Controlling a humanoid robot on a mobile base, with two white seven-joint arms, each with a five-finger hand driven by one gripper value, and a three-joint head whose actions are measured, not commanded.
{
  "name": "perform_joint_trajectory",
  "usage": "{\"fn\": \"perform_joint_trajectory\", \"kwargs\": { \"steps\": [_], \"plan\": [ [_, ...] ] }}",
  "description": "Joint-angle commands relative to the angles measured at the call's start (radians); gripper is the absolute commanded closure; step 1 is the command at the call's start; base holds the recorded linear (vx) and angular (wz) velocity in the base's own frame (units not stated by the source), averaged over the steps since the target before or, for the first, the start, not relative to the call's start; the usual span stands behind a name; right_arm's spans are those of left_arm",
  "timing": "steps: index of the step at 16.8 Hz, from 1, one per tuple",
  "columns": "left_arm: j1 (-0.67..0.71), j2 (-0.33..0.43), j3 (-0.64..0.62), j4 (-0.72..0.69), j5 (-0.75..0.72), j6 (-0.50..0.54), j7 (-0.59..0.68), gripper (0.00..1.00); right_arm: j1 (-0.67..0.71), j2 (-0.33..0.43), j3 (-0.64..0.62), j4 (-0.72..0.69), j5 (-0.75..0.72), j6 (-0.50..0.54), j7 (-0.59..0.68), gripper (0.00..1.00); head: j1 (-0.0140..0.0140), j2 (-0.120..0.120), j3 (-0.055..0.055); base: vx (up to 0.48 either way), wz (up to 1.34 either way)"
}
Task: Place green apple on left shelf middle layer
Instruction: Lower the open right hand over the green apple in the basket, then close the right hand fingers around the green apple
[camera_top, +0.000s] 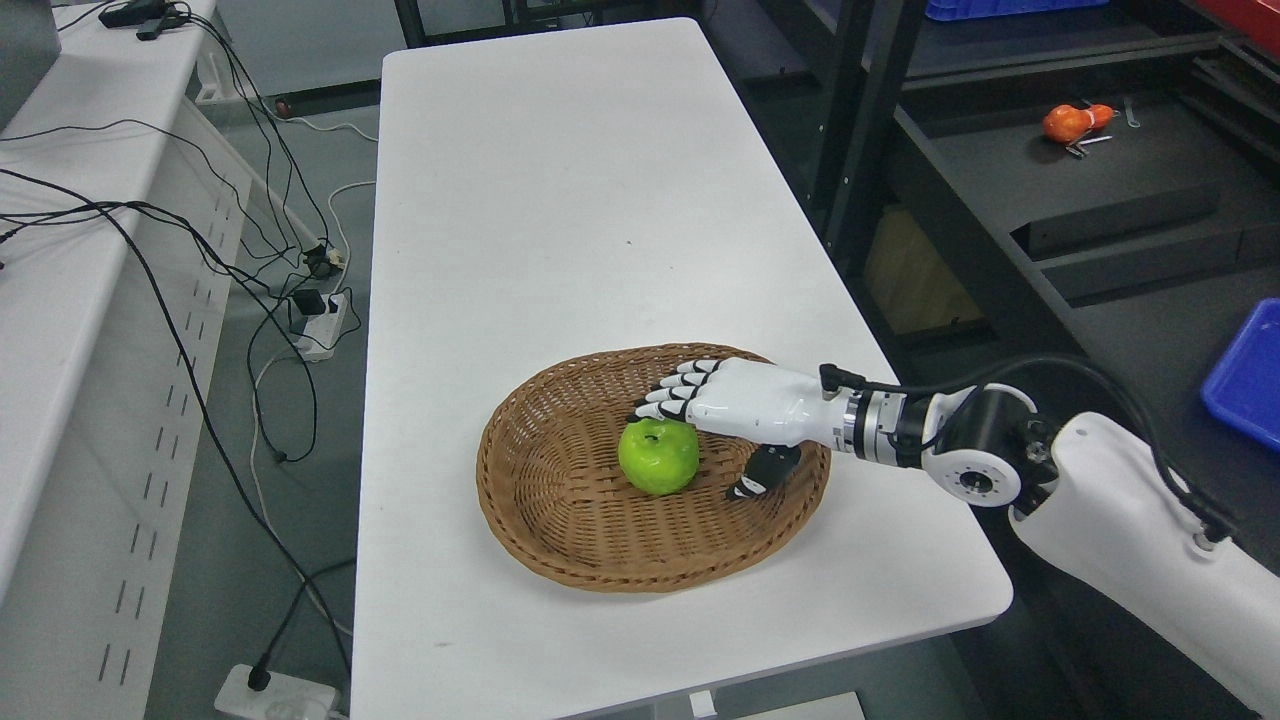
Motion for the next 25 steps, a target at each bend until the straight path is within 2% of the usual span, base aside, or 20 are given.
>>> {"fn": "perform_joint_trajectory", "kwargs": {
  "steps": [1,4,8,9,11,13,14,15,18,21,24,25],
  "plan": [
    [-0.012,0.017,0.000,0.000,0.000,0.000,0.001,0.00,-0.106,0.062,0.193,0.102,0.009,0.001,0.006,0.00,0.0000,0.000,0.000,0.000,0.00],
    [-0.012,0.017,0.000,0.000,0.000,0.000,0.001,0.00,-0.155,0.117,0.231,0.183,0.009,0.001,0.014,0.00,0.0000,0.000,0.000,0.000,0.00],
    [-0.012,0.017,0.000,0.000,0.000,0.000,0.001,0.00,-0.163,0.122,0.246,0.220,0.059,-0.022,0.017,0.00,0.0000,0.000,0.000,0.000,0.00],
    [-0.012,0.017,0.000,0.000,0.000,0.000,0.001,0.00,-0.163,0.122,0.246,0.228,0.067,-0.032,0.017,0.03,0.0000,0.000,0.000,0.000,0.00],
    [-0.012,0.017,0.000,0.000,0.000,0.000,0.001,0.00,-0.166,0.121,0.246,0.229,0.076,-0.044,0.017,0.16,0.0000,0.000,0.000,0.000,0.00],
    [-0.012,0.017,0.000,0.000,0.000,0.000,0.001,0.00,-0.174,0.119,0.237,0.229,0.134,-0.045,0.016,0.36,0.0000,0.000,0.000,0.000,0.00],
    [-0.012,0.017,0.000,-0.001,0.000,0.000,0.001,0.00,-0.174,0.116,0.236,0.229,0.140,-0.047,0.014,0.50,0.0000,0.000,0.000,0.000,0.00],
    [-0.012,0.017,0.000,0.000,0.000,0.000,0.001,0.00,-0.174,0.111,0.231,0.228,0.139,-0.050,0.014,0.70,0.0000,0.000,0.000,0.000,0.00],
    [-0.012,0.017,0.000,0.000,0.000,0.000,0.001,0.00,-0.173,0.093,0.179,0.223,0.141,-0.061,0.015,0.97,0.0000,0.000,0.000,0.000,0.00],
    [-0.012,0.017,0.000,0.000,0.000,0.000,0.001,0.00,-0.174,0.040,0.095,0.199,0.133,-0.068,0.012,1.00,0.0000,0.000,0.000,0.000,0.00],
    [-0.012,0.017,0.000,0.000,0.000,0.000,0.001,0.00,-0.144,0.012,-0.125,0.164,0.130,-0.059,-0.027,1.00,0.0000,0.000,0.000,0.000,0.00],
    [-0.012,0.017,0.000,0.000,0.000,0.000,0.001,0.00,-0.104,0.013,-0.220,0.145,0.130,-0.058,-0.075,1.00,0.0000,0.000,0.000,0.000,0.00]
  ]
}}
